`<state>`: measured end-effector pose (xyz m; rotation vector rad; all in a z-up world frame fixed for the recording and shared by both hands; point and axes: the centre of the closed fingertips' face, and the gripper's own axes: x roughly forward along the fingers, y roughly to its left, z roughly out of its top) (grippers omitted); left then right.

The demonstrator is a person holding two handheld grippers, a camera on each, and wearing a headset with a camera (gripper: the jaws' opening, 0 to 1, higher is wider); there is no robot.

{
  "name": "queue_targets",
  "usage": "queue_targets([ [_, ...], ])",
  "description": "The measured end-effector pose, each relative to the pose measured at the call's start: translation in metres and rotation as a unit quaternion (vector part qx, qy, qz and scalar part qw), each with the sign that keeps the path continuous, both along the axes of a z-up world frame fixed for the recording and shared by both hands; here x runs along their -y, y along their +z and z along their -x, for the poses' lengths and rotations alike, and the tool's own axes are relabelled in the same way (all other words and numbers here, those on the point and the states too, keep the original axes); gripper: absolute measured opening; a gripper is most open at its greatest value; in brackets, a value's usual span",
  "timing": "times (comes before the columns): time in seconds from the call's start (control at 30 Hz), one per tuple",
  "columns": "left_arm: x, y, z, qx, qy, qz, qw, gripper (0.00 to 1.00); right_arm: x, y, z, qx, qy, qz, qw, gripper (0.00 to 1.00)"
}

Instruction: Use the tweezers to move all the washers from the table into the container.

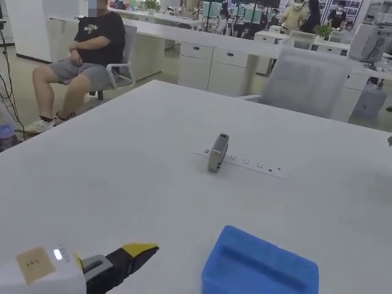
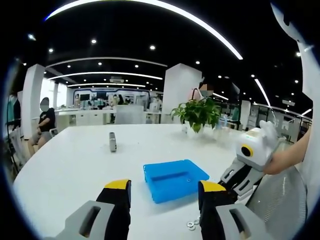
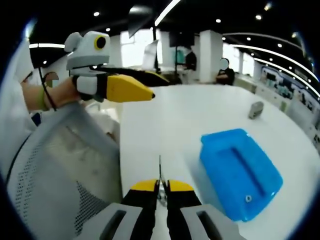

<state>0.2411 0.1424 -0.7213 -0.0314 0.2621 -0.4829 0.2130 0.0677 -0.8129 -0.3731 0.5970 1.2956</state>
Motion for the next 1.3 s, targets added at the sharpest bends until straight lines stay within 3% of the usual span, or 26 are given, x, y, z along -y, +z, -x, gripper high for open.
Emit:
queue_targets([
  [0.27,0.0,0.0,0.0,0.002,-0.001,-0.004,1.0,0.52,-0.003,-0.001,0.001,0.0,0.005,0.006,1.0,0.03],
  [0.63,-0.002,0.0,0.0,0.004,0.003,-0.006,1.0,0.52,0.01,0.004,-0.008,-0.024,-0.035,-0.004,0.9991,0.03],
  [0.97,-0.002,0.0,0.0,0.005,0.001,-0.008,1.0,0.51,0.017,0.037,-0.029,-0.019,-0.056,-0.033,0.9977,0.03],
  [1.17,-0.003,0.001,0.0,0.008,0.005,-0.006,0.9999,0.51,0.015,0.069,-0.049,-0.03,-0.077,-0.082,0.9932,0.03],
  [1.3,-0.004,0.002,0.0,0.009,0.008,-0.002,0.9999,0.5,0.017,0.082,-0.062,-0.037,-0.091,-0.103,0.9898,0.03],
])
